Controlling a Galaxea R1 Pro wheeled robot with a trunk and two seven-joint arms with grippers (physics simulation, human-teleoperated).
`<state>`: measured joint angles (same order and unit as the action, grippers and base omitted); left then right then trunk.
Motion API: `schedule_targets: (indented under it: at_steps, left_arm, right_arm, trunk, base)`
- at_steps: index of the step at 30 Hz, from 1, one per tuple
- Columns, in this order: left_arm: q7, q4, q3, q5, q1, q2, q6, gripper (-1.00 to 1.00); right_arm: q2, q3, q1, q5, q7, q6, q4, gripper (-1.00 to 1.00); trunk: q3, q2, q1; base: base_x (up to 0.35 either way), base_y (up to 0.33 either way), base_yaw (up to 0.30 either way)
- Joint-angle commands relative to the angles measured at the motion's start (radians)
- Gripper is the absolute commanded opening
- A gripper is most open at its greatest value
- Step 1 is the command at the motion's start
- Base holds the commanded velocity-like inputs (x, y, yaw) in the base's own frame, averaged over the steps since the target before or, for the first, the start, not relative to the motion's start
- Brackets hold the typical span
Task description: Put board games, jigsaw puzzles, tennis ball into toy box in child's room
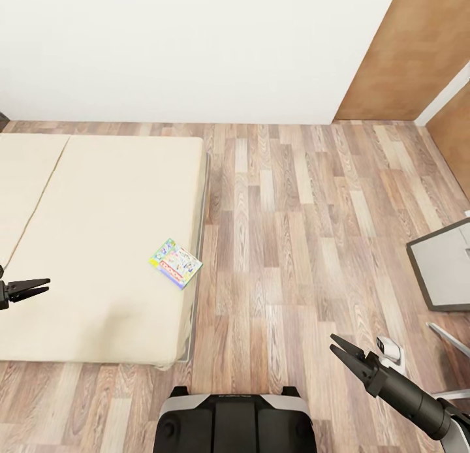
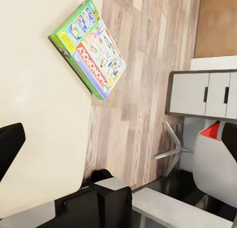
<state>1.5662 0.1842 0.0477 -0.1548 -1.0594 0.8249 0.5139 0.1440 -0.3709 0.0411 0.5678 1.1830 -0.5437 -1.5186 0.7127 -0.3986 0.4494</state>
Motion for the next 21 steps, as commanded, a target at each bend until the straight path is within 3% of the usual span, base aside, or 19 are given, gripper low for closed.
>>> schedule_targets:
  at_steps: [1, 21]
  left_arm:
    - [0.005, 0.000, 0.004, 0.006, -0.001, 0.000, 0.011, 1.00]
    - [0.005, 0.000, 0.004, 0.006, -0.001, 0.000, 0.010, 1.00]
  right_arm:
    - [0.000, 0.000, 0.000, 0.005, 0.001, -0.009, 0.000, 1.00]
    - [0.000, 0.000, 0.000, 0.004, 0.001, -0.009, 0.000, 1.00]
  trunk:
    - [-0.001, -0.001, 0.001]
    - [-0.033, -0.001, 0.001]
  base:
    - [0.000, 0.000, 0.000]
    - [0.000, 0.000, 0.000]
